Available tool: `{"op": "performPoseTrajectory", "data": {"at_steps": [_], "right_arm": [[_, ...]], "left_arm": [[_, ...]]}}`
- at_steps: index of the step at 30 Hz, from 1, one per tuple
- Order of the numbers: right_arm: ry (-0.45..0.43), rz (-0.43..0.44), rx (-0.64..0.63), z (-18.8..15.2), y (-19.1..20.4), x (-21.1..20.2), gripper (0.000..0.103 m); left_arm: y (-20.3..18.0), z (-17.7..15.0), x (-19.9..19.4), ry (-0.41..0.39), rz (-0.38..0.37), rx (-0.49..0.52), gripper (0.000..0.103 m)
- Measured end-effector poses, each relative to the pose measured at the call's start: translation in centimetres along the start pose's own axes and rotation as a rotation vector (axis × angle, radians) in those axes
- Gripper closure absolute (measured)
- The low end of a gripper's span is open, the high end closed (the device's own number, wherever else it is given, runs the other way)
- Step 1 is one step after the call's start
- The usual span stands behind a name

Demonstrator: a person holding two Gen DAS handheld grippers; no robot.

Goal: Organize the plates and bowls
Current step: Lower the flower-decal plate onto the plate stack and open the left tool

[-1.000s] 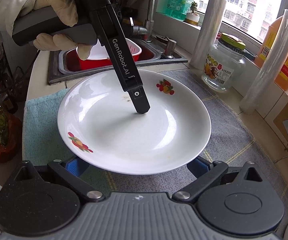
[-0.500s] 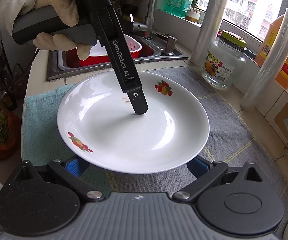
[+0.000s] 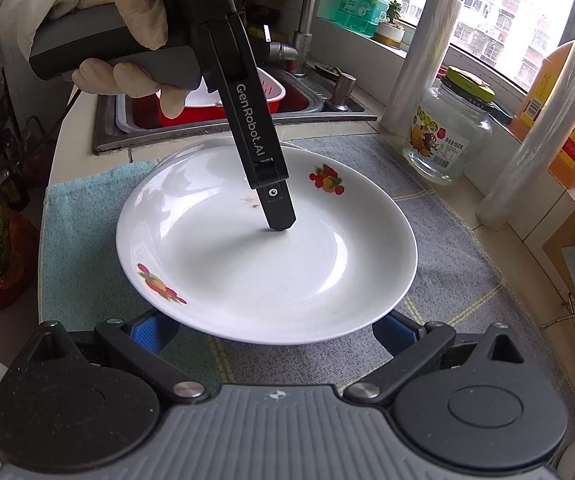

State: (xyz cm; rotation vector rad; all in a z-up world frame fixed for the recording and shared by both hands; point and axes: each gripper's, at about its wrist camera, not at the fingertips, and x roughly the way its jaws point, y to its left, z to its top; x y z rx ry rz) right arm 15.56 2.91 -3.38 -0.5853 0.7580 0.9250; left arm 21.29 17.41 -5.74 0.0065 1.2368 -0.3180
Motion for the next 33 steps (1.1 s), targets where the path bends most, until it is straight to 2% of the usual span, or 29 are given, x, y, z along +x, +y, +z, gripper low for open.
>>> {"op": "performPoseTrajectory", "data": {"at_steps": [14,33], "right_arm": [[-0.006,0.009,-0.021,0.2,0.1,-0.2,0.0],[-0.003,0.018,-0.028,0.2,0.0,0.0,0.0]], "left_arm": [[-0.2,-0.2,0.3,0.012,0.04,0.021,0.029],[-0.5,-1.2,-0.3,-0.069,0.086,0.0,0.027]]}}
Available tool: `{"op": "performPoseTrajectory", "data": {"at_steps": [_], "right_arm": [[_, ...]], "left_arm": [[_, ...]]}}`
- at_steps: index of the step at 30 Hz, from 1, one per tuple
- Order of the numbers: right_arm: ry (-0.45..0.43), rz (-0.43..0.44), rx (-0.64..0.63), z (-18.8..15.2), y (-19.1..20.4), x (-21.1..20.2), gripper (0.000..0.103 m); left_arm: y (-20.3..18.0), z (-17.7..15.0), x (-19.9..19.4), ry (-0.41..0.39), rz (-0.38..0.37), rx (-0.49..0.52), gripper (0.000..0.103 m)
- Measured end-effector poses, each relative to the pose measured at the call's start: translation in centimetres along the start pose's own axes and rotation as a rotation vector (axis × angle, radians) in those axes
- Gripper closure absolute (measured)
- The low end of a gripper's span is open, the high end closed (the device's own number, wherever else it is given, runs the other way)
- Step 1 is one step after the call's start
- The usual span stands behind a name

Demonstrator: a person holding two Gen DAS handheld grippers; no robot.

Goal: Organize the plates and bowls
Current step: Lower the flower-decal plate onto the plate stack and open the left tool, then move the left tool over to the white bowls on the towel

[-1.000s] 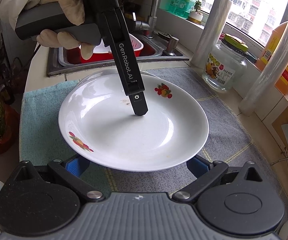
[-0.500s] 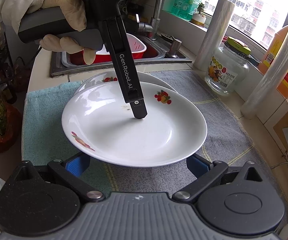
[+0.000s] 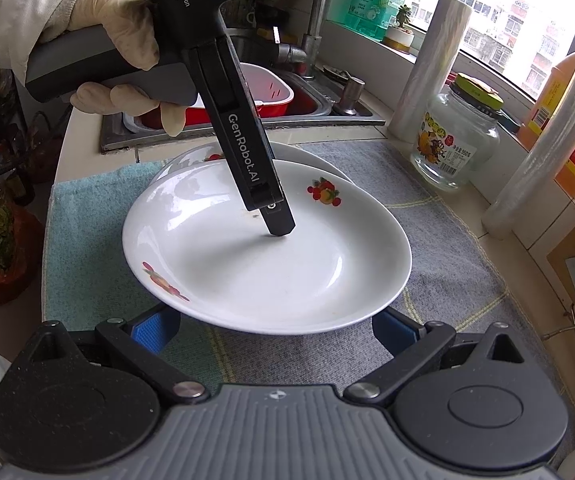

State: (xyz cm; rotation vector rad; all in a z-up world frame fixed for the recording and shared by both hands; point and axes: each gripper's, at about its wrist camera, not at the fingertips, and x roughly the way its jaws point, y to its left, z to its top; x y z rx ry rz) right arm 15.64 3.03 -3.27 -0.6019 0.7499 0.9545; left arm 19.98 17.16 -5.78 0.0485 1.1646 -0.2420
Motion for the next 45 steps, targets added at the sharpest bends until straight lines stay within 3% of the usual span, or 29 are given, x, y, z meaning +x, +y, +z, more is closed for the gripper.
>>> {"op": "performPoseTrajectory", "data": {"at_steps": [4,22,29,45], "right_arm": [[0.002,0.002,-0.001,0.0,-0.1,0.0,0.0],[0.006,0.001,-0.002,0.2,0.0,0.2,0.0],[0.007,-0.014,0.017,0.0,-0.4,0.2,0.0],[-0.008,-0.055,0.077,-0.2,-0.8,-0.2,0.0]], "left_arm": [[0.3,-0.2,-0.2,-0.022,-0.003,-0.025,0.022],[0.5,-0.7,-0.5,-0.056,0.003,-0.045,0.02],[-0.2,-1.1,-1.8,-0.136,0.049,-0.03,0.013],[-0.8,-4.3,-5.1,-0.285,0.137,-0.184,0.012]]}}
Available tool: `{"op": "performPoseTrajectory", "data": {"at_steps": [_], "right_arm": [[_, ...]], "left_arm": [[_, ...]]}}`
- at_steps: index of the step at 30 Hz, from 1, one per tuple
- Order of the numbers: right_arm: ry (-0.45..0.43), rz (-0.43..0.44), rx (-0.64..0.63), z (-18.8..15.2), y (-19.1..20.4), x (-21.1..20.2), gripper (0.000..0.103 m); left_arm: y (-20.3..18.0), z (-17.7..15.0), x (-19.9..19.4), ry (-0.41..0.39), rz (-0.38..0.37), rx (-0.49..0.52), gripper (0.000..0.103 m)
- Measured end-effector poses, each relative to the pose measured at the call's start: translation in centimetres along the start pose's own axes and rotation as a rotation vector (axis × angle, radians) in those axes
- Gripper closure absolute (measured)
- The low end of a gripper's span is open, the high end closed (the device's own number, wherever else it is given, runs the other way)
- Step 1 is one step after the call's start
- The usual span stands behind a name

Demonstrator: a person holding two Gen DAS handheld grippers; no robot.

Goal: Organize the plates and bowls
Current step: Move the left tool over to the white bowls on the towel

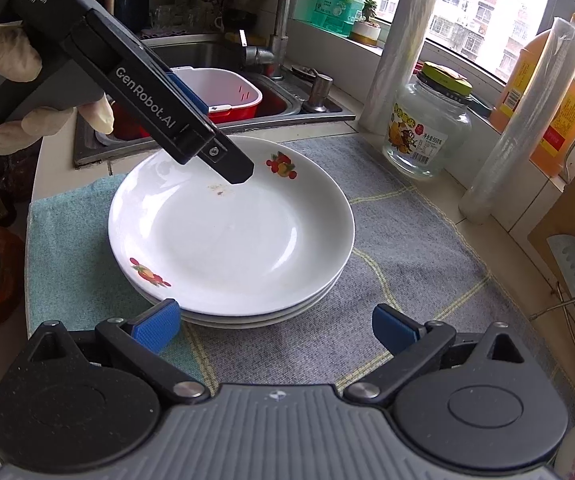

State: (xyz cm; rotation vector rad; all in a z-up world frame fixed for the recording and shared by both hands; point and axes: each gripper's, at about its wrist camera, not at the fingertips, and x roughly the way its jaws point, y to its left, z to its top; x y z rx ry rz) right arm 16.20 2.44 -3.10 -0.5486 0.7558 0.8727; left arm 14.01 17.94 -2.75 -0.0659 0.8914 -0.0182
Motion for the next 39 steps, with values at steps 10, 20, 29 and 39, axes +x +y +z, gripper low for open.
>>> {"op": "performPoseTrajectory", "data": {"at_steps": [10,20,29,39], "right_arm": [[0.002,-0.068,0.078,-0.5,-1.2,-0.7,0.0],[0.025,-0.245,0.26,-2.4,-3.4,-2.5,0.0],[0.037,-0.413,0.387,-5.7,-4.5,-6.2,0.0],[0.007,-0.533,0.481,-13.0,-7.4,-12.8,0.0]], "left_arm": [[-1.2,0.3,-1.5,-0.038,0.059,-0.089,0.012],[-3.9,1.5,-2.0,-0.166,0.008,0.01,0.005],[-8.8,1.3,-0.4,-0.203,-0.154,0.111,0.003],[-18.9,0.4,1.8,-0.187,-0.244,0.24,0.002]]}}
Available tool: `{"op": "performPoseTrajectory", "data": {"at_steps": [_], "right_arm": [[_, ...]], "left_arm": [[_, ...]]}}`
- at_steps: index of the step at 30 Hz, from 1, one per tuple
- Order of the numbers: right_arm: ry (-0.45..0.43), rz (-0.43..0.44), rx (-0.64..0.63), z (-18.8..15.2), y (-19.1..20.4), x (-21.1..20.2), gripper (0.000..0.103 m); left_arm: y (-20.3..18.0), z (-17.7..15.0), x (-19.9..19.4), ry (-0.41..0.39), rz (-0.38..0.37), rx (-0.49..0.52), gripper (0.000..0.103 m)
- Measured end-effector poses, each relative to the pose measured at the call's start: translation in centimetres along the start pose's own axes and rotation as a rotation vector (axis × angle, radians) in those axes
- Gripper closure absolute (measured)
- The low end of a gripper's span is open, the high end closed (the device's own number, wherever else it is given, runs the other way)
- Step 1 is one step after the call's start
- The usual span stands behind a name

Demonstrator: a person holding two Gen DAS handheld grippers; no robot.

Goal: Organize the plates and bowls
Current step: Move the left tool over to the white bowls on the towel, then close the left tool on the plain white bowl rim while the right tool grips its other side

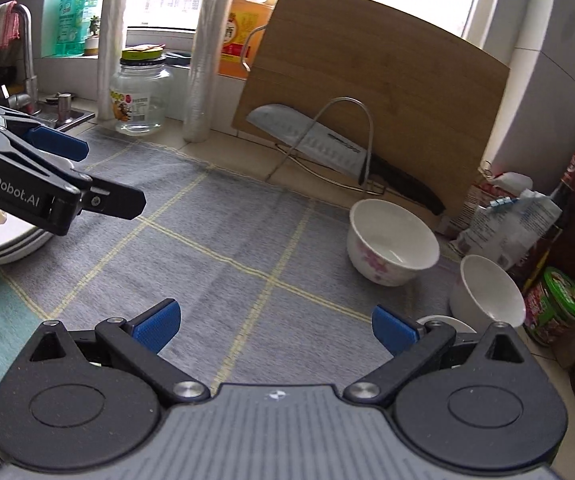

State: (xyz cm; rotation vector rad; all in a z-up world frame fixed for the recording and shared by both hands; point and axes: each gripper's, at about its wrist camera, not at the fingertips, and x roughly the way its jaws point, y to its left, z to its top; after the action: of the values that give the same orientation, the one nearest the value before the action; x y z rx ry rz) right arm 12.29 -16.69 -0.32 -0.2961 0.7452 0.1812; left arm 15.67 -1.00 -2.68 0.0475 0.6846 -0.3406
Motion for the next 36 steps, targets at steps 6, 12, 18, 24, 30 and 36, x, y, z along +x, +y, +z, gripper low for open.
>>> {"op": "performPoseTrajectory", "data": {"at_steps": [6,12,18,24,30,36], "right_arm": [[0.002,-0.012,0.018,-3.5,-7.6,-1.8,0.0],[-0.003,0.037,-0.016,-5.6,-13.5,-2.1,0.0],[0.003,0.107,-0.059,-7.0,-16.8,-1.5,0.0],[0.027,0.198,-0.072,-8.4,-18.5,-0.1,0.0],[0.049,0.246,-0.108,-9.1,-19.2,1.4,0.0],[0.063,0.29,-0.158,-8.9,-19.5,2.6,0.0]], "left_arm": [[-6.8,0.2,2.1,0.02,-0.01,-0.018,0.001],[-12.2,-0.2,4.1,0.041,-0.001,-0.023,0.001],[-14.8,-0.4,5.6,0.072,-0.027,0.009,0.001],[-16.4,-0.9,7.0,0.111,-0.079,0.124,0.001],[-18.0,-1.5,8.1,0.162,-0.178,0.271,0.001],[-19.1,-1.4,9.5,0.19,-0.234,0.371,0.002]]}}
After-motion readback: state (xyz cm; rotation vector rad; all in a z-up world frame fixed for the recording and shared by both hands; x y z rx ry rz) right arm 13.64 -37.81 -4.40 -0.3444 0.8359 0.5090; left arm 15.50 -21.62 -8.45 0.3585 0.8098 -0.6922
